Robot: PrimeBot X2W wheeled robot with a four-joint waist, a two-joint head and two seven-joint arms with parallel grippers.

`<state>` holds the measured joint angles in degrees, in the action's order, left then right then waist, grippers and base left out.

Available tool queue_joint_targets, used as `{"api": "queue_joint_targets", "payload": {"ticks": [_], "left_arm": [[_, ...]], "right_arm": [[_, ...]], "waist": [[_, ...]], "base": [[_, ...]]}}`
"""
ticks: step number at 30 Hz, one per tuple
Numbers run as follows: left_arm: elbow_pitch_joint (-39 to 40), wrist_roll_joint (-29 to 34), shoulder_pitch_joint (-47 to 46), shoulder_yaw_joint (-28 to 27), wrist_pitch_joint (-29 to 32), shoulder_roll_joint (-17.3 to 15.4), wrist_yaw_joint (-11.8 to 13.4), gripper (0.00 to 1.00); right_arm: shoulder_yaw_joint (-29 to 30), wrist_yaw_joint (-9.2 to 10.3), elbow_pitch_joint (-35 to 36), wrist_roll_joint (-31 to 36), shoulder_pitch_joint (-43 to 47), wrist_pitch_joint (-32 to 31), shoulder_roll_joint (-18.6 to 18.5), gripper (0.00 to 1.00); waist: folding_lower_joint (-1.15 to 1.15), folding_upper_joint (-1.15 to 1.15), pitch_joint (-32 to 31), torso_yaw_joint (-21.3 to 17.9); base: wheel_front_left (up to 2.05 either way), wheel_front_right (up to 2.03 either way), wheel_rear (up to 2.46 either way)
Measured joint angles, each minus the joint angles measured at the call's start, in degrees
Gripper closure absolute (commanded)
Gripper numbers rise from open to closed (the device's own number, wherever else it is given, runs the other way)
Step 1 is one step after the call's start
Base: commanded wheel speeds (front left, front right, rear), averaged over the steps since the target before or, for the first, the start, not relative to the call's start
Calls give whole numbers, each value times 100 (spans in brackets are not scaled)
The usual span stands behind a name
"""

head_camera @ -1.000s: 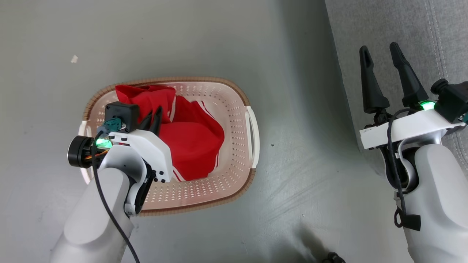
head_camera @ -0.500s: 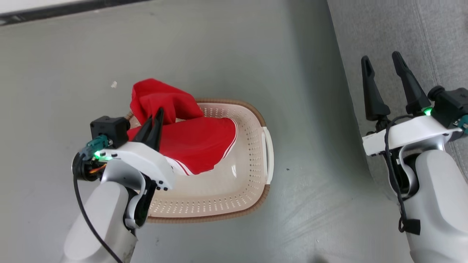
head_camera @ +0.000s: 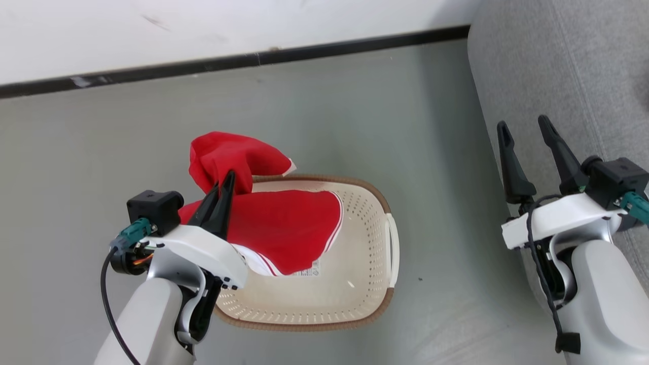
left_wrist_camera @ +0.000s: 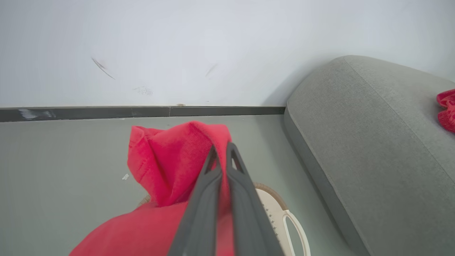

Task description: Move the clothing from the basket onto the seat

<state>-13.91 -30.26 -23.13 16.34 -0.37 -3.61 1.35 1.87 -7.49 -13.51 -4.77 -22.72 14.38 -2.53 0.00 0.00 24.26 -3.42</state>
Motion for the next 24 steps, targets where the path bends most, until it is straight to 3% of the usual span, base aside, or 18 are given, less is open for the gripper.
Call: {"api": "queue_joint_targets", "payload": {"ticks": [13,24], "left_arm": [[225,-66,477,38,-49,1,-5,100],[407,-109,785,57,-48,1,56,100]], "right_arm": [[101,0,-2,78,566,0,0,0],[-140,0,7,87,1030,0,2,0]], "waist": [[0,0,-870,295],[0,0,-1522,485]], "base": [[0,0,0],[0,0,0]]}}
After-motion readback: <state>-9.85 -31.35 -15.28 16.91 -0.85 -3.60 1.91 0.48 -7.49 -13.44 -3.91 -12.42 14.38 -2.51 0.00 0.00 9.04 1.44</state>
